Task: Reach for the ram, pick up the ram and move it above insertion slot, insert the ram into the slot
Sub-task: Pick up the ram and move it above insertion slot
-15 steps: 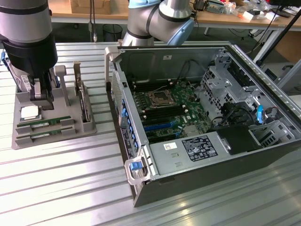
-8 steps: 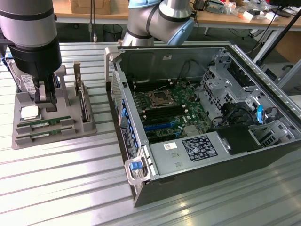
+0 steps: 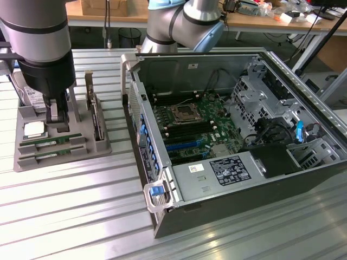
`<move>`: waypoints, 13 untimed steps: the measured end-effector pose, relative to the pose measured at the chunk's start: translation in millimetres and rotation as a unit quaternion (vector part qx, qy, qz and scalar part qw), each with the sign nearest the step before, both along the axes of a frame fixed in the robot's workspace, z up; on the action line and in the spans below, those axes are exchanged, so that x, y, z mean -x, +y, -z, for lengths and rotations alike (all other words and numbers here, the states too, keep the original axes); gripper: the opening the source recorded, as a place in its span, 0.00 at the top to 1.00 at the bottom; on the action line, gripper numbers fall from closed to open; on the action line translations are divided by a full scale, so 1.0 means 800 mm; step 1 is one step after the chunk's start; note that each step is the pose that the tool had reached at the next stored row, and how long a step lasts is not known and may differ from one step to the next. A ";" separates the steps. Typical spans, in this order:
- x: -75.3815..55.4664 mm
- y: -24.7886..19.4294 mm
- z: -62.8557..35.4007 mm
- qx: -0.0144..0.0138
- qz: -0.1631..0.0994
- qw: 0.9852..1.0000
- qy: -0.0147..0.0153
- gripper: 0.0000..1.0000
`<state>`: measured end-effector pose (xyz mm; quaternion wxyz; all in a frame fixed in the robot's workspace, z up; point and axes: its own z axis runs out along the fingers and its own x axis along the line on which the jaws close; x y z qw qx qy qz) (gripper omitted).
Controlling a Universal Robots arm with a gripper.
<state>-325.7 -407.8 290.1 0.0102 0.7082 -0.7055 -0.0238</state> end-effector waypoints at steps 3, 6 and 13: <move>0.008 0.0001 0.007 0.000 0.000 1.000 0.000 0.70; 0.013 0.0001 0.013 0.000 0.000 1.000 0.000 0.70; 0.020 0.0001 0.032 0.000 0.000 1.000 0.000 0.70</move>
